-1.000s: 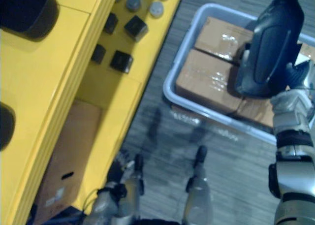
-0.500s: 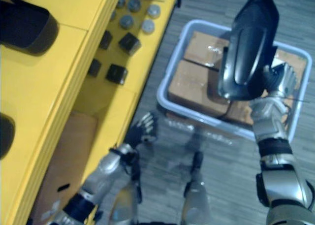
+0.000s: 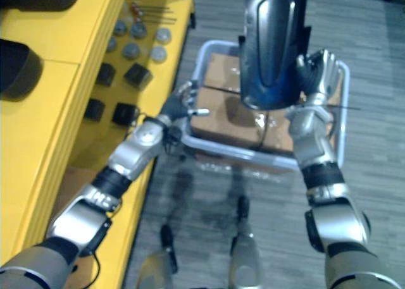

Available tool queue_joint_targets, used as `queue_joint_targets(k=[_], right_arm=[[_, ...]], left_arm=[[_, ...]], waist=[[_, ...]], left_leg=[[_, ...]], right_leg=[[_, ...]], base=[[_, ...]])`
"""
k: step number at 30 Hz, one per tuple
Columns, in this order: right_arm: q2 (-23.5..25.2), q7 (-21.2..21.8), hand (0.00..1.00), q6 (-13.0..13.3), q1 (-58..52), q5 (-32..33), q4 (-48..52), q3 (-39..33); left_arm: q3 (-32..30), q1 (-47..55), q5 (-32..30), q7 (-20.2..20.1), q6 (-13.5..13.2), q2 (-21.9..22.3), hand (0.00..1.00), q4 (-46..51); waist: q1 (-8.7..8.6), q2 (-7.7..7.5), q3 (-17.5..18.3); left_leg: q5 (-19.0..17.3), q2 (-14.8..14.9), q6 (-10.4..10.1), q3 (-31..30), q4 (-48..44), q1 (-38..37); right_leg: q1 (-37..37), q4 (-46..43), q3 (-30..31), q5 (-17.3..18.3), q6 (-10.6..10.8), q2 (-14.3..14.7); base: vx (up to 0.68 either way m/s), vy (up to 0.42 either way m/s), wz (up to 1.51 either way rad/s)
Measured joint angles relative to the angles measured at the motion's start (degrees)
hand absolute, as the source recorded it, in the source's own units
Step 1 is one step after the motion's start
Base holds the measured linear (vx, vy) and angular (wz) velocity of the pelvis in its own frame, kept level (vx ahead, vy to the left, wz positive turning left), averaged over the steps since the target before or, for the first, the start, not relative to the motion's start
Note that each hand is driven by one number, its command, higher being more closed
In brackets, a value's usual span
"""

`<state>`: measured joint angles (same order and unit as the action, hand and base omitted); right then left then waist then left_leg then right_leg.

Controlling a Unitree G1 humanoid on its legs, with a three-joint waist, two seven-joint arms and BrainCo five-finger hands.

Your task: Walk over and take plastic housings, then place them on the shelf

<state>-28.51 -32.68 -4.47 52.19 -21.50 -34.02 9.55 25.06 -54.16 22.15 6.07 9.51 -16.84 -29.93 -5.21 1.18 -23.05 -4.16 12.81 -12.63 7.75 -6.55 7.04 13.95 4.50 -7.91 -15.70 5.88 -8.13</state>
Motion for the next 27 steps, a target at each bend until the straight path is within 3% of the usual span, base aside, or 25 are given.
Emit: queue_joint_targets(k=[3, 7, 10, 17, 23, 27], right_arm=[[0.44, -0.01, 1.00, 1.88, 0.56, 0.07, -0.04, 0.98], [1.74, -0.02, 1.00, 1.92, 1.12, 0.21, -0.55, 1.39], [2.37, -0.04, 1.00, 2.18, 1.58, 0.17, -0.99, 3.49], [4.47, -0.01, 1.00, 2.65, 2.79, -0.21, -3.38, 5.70], [5.55, 0.00, 1.00, 2.81, 2.86, -0.89, -5.76, 5.99], [5.88, 0.01, 1.00, 2.82, 2.85, -1.24, -5.95, 6.80]], left_arm=[[0.00, -1.43, 0.05, 0.75, 1.16, 1.11, 0.00, -2.62], [0.00, -2.90, 0.61, 2.33, 1.96, 2.12, 0.00, -4.46], [-0.02, -3.48, 4.65, 2.22, 2.76, 2.18, 0.00, -5.57], [0.06, -4.34, 14.03, -0.70, 3.24, 3.87, 0.00, -6.97], [0.48, -4.34, 15.57, -1.50, 3.16, 3.73, 0.00, -6.99], [0.53, -4.34, 15.65, -2.37, 3.08, 3.87, 0.00, -6.98]], waist=[[-0.46, -0.58, -0.02], [-0.54, -1.60, -0.31], [-0.54, -1.72, -0.35], [-0.28, -1.80, -0.40], [-0.14, -3.31, -1.22], [-0.17, -3.37, -1.25]], left_leg=[[-0.31, 0.11, 0.04, 0.57, -0.25, -0.16], [-1.07, 0.28, -0.01, 0.72, -1.61, 0.12], [-1.46, 0.29, 0.01, 0.81, -2.09, 0.15], [-1.59, 0.31, 0.15, 0.34, -2.22, -0.02], [-2.03, 0.30, 0.23, -0.30, -3.55, 0.21], [-2.03, 0.32, 0.23, -0.94, -3.82, 0.70]], right_leg=[[0.06, 0.00, 0.38, -0.02, -0.03, 0.14], [0.04, 0.00, 0.57, -0.08, -0.10, 0.28], [-0.08, 0.00, 0.71, -0.07, -0.10, 0.26], [-0.79, 0.04, 0.28, -0.07, -0.10, 0.17], [-1.47, 0.05, 0.08, -0.01, -0.07, 0.07], [-1.56, 0.06, -0.36, 0.00, -0.08, 0.05]], base=[[0.01, -0.001, -0.09], [0.00, 0.000, -0.05], [0.00, 0.003, -0.02], [0.01, 0.005, 0.03], [-0.01, 0.001, 0.03], [-0.01, -0.002, 0.06]])
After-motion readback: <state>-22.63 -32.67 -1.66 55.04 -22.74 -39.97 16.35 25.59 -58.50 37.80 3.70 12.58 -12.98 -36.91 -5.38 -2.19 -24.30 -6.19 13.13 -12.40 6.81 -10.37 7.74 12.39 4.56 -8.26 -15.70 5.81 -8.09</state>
